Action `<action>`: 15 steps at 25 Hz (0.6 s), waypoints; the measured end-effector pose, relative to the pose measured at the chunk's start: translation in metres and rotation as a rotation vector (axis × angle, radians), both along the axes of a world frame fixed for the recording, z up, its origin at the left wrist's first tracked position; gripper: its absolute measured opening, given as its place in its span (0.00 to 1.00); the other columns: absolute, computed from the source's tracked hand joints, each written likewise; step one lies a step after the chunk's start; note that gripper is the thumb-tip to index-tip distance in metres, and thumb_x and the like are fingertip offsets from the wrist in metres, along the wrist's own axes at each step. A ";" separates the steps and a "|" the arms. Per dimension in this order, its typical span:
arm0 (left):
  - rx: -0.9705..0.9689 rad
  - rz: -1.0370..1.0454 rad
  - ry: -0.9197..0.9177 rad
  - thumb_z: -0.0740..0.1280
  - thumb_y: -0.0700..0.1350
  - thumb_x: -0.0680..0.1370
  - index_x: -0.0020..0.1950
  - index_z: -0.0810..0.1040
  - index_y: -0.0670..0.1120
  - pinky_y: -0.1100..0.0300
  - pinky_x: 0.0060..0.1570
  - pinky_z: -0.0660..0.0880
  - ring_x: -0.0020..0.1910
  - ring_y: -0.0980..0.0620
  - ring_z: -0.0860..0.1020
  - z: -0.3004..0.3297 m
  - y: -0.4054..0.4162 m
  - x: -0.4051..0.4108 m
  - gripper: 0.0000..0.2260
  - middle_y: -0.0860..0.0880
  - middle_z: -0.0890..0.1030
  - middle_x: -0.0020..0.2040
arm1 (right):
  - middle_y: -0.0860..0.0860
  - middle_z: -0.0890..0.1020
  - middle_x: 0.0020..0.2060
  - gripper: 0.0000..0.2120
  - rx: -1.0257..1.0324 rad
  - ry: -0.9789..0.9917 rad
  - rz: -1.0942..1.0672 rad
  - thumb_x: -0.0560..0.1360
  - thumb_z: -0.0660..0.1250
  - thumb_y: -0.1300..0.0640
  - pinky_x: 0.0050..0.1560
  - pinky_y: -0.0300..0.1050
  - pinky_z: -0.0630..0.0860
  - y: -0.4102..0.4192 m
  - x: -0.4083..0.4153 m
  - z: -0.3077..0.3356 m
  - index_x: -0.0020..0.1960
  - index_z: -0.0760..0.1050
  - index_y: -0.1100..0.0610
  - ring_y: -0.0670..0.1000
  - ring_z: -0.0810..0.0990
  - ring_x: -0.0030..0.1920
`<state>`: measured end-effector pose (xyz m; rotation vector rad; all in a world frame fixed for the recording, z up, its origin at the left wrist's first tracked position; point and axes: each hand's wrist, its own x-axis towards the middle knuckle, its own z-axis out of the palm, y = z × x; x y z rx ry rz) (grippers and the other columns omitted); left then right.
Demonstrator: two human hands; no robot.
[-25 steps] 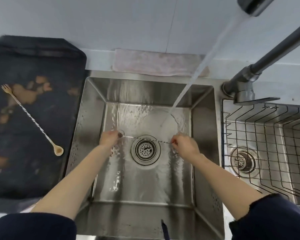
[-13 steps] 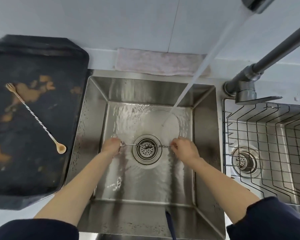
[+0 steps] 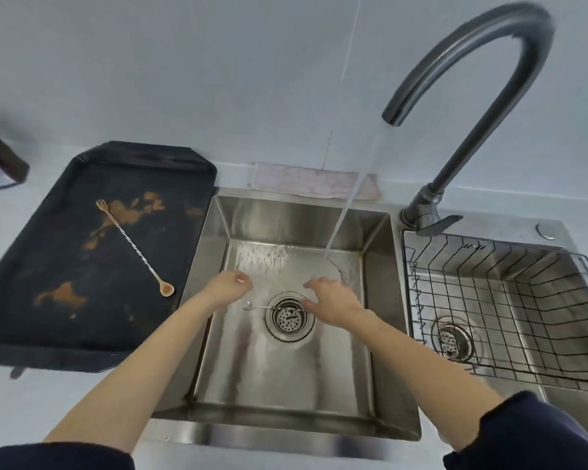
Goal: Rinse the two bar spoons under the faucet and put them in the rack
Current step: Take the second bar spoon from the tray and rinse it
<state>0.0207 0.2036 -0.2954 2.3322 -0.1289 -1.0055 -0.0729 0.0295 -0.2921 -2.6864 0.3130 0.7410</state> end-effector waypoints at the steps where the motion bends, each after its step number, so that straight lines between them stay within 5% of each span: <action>1: -0.052 0.005 0.003 0.59 0.44 0.79 0.67 0.70 0.42 0.58 0.54 0.73 0.61 0.47 0.74 0.013 0.004 0.001 0.17 0.43 0.75 0.62 | 0.57 0.72 0.67 0.21 0.017 -0.025 0.005 0.80 0.58 0.50 0.67 0.54 0.68 0.008 0.003 0.008 0.70 0.65 0.56 0.59 0.72 0.66; 4: -0.177 0.058 0.010 0.58 0.45 0.79 0.64 0.73 0.43 0.66 0.42 0.72 0.52 0.52 0.76 0.048 0.025 0.007 0.15 0.48 0.77 0.54 | 0.57 0.75 0.64 0.17 0.079 -0.117 0.013 0.80 0.58 0.53 0.63 0.52 0.72 0.036 0.013 0.026 0.66 0.70 0.57 0.58 0.75 0.63; 8: -0.213 0.133 -0.079 0.57 0.43 0.80 0.62 0.73 0.41 0.62 0.45 0.74 0.51 0.50 0.76 0.070 0.067 0.025 0.13 0.47 0.78 0.51 | 0.56 0.79 0.59 0.14 0.136 -0.245 0.036 0.79 0.58 0.56 0.61 0.52 0.75 0.081 0.029 0.042 0.62 0.74 0.57 0.57 0.76 0.61; 10: -0.165 0.183 -0.117 0.58 0.41 0.80 0.62 0.74 0.41 0.59 0.49 0.74 0.50 0.50 0.76 0.072 0.091 0.037 0.13 0.46 0.77 0.51 | 0.57 0.80 0.57 0.13 0.160 -0.289 0.041 0.79 0.58 0.57 0.58 0.51 0.76 0.106 0.039 0.047 0.60 0.75 0.58 0.58 0.77 0.58; 15: 0.060 0.234 -0.203 0.62 0.42 0.78 0.56 0.78 0.38 0.62 0.36 0.74 0.46 0.48 0.77 0.051 0.138 0.062 0.11 0.41 0.80 0.51 | 0.59 0.81 0.54 0.12 0.187 -0.320 0.045 0.78 0.59 0.57 0.54 0.51 0.77 0.160 0.071 0.049 0.55 0.77 0.60 0.59 0.79 0.55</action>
